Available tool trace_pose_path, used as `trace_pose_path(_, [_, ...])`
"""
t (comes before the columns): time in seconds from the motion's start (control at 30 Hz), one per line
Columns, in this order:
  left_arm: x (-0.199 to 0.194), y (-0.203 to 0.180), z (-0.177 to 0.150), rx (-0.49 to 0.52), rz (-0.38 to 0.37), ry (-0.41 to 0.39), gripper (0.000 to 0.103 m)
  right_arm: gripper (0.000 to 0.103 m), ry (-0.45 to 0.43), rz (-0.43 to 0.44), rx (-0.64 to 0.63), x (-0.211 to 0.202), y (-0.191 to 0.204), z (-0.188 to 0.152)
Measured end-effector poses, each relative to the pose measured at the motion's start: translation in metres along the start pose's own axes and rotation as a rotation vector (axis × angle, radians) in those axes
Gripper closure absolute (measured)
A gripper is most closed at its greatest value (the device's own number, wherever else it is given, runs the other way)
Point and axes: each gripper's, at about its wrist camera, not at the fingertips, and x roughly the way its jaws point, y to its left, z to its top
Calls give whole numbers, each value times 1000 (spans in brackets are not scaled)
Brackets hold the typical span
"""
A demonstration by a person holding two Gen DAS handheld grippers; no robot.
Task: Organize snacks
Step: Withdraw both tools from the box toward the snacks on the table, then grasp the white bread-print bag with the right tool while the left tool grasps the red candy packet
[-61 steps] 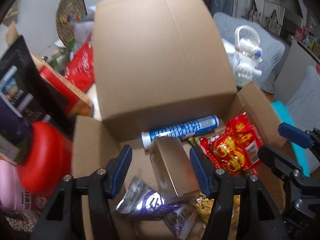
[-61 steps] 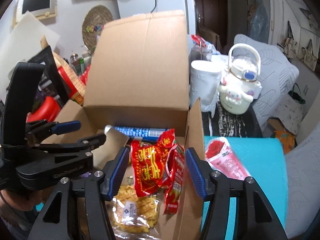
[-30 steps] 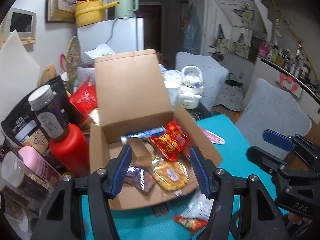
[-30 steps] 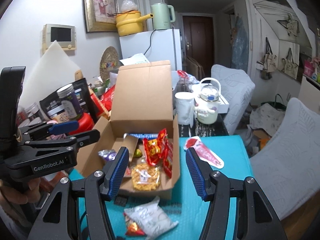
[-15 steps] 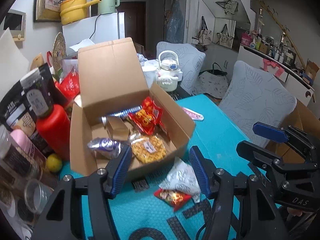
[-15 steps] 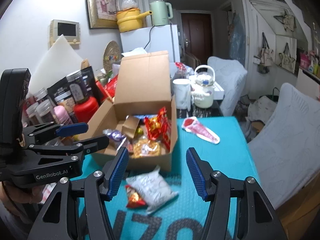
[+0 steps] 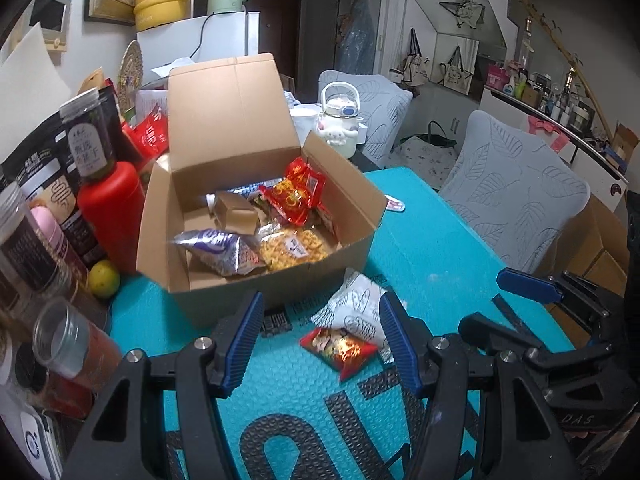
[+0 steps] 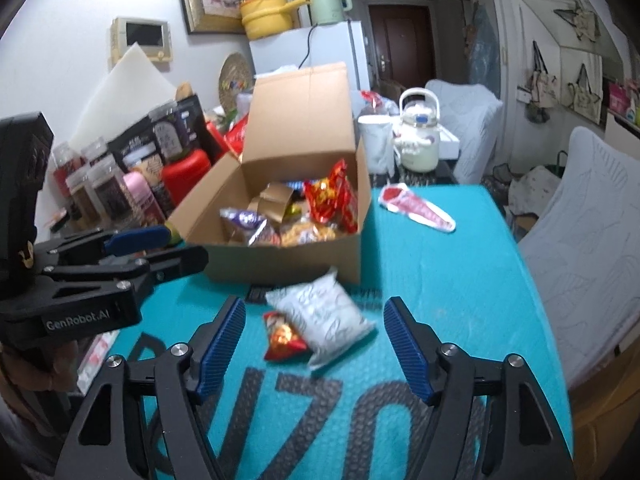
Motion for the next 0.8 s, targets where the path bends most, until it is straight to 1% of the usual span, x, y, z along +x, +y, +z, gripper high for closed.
trace_pose_path(0.07, [3,-1,-7,2,17,5,44,25,14,-4,0,6,0,-6])
trace_pose_path(0.17, [7,-4,-17,19,74,-3,44,25,54,-16,-5,19,0,-15])
trace_pose_path(0.27, [14,-2,-24,20,89,3,44,25,93,-6,-5,33,-1,-24])
trace_pose_path(0.33, [19,0,-29,17,85,6,44,25,110,12,2,41,-2,-30])
trace_pose_path(0.4, [27,2,-34,0,78,24,44,25,122,19,10,50,-5,-32])
trace_pose_path(0.5, [39,6,-42,-24,63,61,44,25,135,15,22,62,-10,-31])
trace_pose_path(0.57, [46,8,-48,-41,68,79,44,25,140,13,22,71,-13,-29])
trace_pose_path(0.67, [56,9,-56,-46,80,102,44,22,162,-11,-4,86,-15,-26])
trace_pose_path(0.73, [63,10,-59,-56,71,127,44,22,175,-20,-21,94,-13,-24])
trace_pose_path(0.8, [69,13,-57,-70,62,142,44,22,186,-12,-44,104,-12,-20])
